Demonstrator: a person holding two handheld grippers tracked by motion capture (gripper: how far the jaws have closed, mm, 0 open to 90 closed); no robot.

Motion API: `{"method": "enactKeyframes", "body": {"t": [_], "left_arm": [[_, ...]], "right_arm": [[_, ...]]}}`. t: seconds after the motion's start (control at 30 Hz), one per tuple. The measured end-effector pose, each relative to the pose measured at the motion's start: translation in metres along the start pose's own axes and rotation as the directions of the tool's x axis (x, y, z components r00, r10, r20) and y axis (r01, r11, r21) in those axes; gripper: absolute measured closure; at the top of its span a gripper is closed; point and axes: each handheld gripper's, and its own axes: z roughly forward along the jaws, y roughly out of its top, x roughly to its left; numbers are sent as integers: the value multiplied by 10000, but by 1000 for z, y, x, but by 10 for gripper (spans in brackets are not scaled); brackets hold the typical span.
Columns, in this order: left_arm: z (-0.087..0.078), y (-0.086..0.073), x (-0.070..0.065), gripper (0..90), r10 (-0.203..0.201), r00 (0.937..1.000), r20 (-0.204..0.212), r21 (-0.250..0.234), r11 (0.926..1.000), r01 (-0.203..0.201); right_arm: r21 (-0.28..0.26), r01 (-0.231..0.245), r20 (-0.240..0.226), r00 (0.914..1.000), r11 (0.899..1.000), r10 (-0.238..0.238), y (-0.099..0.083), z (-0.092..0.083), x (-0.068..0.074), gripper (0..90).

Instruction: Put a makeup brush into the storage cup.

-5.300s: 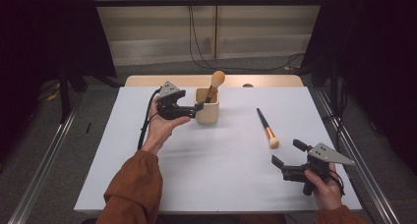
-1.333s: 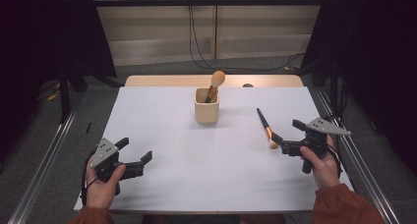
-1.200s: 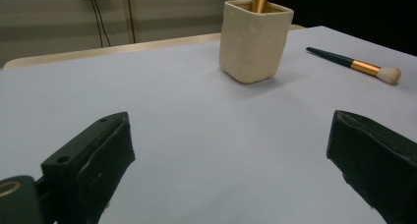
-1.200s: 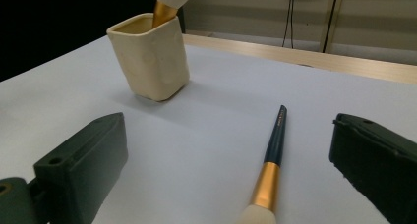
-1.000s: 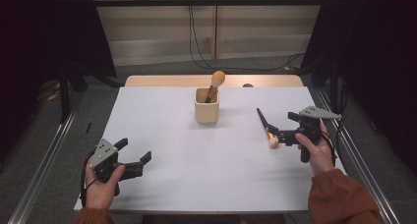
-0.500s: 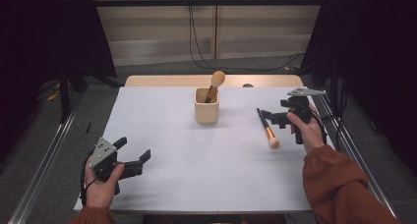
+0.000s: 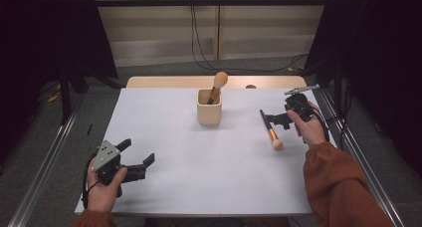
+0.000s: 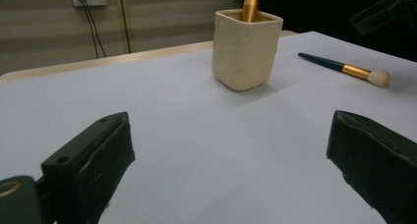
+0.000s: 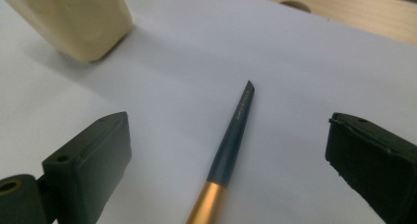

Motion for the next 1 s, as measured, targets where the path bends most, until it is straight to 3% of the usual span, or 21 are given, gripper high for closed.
{"method": "enactKeyframes", "body": {"t": [0.07,0.2,0.37,0.53,0.63,0.67,0.73,0.8,1.0], "left_arm": [[0,-1,-1,37,53,10000,45,56,10000,-53],[0,-1,-1,36,85,9999,81,102,9999,-86],[0,-2,-2,36,227,9997,120,156,9996,-229],[1,-2,-2,37,260,9995,159,258,9993,-264],[1,-2,-2,36,326,9992,250,276,9991,-333],[1,-2,-2,36,312,9992,238,289,9991,-319],[0,-2,-3,37,271,9996,121,276,9992,-275],[1,-2,-2,36,236,9995,193,285,9993,-241],[-1,-2,-2,36,198,9997,153,198,9996,-201]], "right_arm": [[473,104,263,9996,9988,-117,3,2,0,35],[1525,42,259,9996,9883,-83,9,9,-3,39],[2713,191,-46,9998,9623,-185,13,16,-3,48],[3804,235,-208,9996,9245,-169,14,22,-3,57],[4178,278,-243,9995,9081,-193,15,24,-3,55],[4196,323,-235,9994,9071,-247,15,25,-4,54],[4499,474,-693,9974,8918,-181,15,27,-5,59],[4590,480,-792,9968,8871,-129,14,29,-6,71],[5222,317,-563,9984,8522,-26,10,36,-5,108]]}}
